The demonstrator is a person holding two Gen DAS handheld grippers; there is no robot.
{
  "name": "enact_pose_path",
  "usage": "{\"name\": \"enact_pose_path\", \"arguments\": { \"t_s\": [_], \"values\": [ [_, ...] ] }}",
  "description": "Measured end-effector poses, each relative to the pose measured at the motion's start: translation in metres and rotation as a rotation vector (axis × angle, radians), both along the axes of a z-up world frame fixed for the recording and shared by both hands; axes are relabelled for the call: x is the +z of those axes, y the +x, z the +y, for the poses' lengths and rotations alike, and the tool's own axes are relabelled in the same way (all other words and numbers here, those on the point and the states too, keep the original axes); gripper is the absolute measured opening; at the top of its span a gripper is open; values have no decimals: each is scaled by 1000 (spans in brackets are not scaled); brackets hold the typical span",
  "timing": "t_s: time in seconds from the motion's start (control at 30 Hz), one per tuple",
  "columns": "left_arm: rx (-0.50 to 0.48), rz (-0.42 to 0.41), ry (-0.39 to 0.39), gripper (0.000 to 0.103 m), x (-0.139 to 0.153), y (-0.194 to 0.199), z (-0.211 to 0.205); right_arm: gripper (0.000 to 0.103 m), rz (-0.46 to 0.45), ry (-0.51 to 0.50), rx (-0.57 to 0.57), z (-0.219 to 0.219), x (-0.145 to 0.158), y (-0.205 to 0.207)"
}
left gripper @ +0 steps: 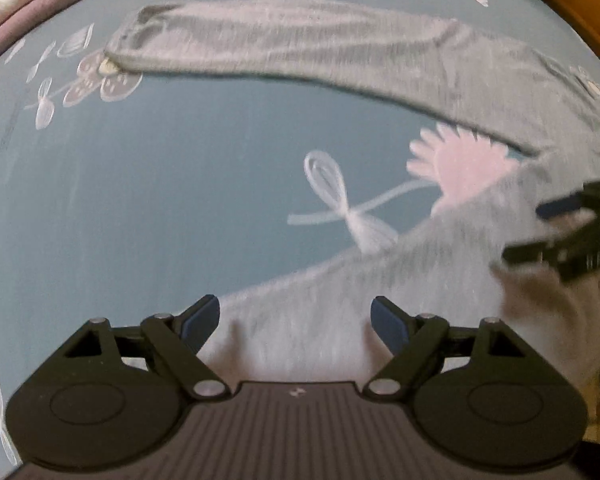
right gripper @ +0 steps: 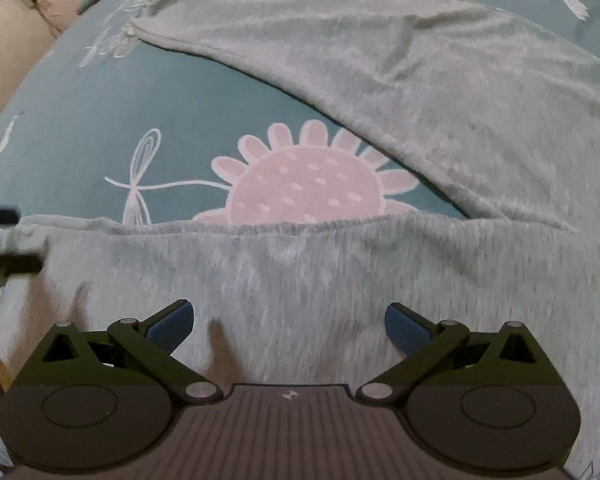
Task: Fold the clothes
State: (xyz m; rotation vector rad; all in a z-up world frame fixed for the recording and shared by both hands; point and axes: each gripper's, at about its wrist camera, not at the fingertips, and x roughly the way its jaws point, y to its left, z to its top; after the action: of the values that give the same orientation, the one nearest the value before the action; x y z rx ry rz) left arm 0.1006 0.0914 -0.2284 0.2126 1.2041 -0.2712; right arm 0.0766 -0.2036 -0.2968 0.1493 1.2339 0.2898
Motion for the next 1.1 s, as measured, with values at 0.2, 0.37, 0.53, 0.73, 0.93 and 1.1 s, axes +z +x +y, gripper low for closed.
{"name": "enact_pose_path", "arguments": {
  "t_s": [0.2,0.37,0.53,0.73,0.93,1.1],
  "values": [
    [-36,-31,21,82,3,33,-15,103,2,47,-59,-7,0,2],
    [-35,-24,0,82,-9,54,-18,103,6,-51,12,9,-1,4],
    [-46,-44,-59,82,-15,71,-14,103,53,-207,126,37,-3,13],
    [-28,-110,-126,83,5,102,6,96,126,-23,82,24,33,60],
    [60,-123,-175,83,15,153,14,97,-30,-214,141,31,86,146],
    [75,-172,-162,84,15,187,7,75,-125,-263,296,47,101,231]
  ]
}}
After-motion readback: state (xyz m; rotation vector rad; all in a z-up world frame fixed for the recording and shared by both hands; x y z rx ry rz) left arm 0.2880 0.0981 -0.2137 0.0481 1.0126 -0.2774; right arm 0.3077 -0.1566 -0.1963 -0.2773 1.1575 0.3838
